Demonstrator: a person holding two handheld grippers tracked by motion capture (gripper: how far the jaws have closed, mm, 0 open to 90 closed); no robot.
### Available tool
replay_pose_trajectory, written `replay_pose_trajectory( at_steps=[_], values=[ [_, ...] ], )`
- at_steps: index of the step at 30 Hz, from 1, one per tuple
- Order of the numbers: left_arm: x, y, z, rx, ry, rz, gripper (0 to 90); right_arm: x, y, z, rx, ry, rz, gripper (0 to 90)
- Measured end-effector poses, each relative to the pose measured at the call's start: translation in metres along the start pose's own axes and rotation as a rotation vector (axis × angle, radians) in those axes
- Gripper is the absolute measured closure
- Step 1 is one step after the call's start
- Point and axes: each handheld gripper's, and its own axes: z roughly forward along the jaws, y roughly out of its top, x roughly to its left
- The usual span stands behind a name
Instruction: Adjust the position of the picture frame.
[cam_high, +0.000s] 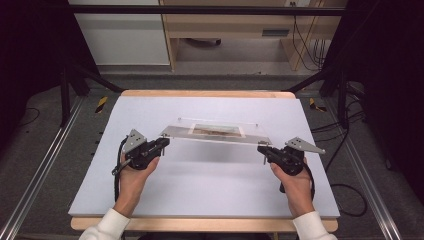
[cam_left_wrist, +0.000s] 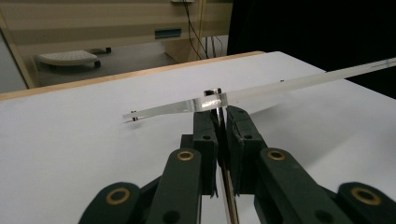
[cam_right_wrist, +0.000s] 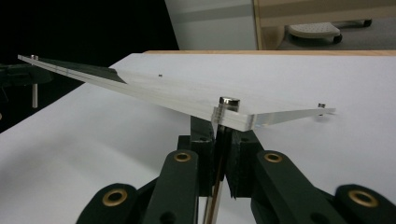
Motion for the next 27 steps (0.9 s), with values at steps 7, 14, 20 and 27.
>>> replay_pose_trajectory(
  at_steps=[7,14,20,27],
  values=[
    [0.008,0.003,-0.012,-0.041,0.032,0.002,82.2,0.003,0.005,0.016,-0.023,0.034,-0.026,82.8],
    [0.015,-0.001,-0.015,-0.046,0.051,-0.030,82.3,0.006,0.013,0.029,-0.020,0.041,-0.045,82.7],
    [0.021,-0.012,-0.015,-0.034,0.074,-0.054,82.4,0.010,0.008,0.035,0.010,0.063,-0.053,82.1],
    [0.019,-0.019,-0.020,-0.017,0.084,-0.050,82.6,0.014,0.005,0.035,0.020,0.071,-0.070,82.2]
  ],
)
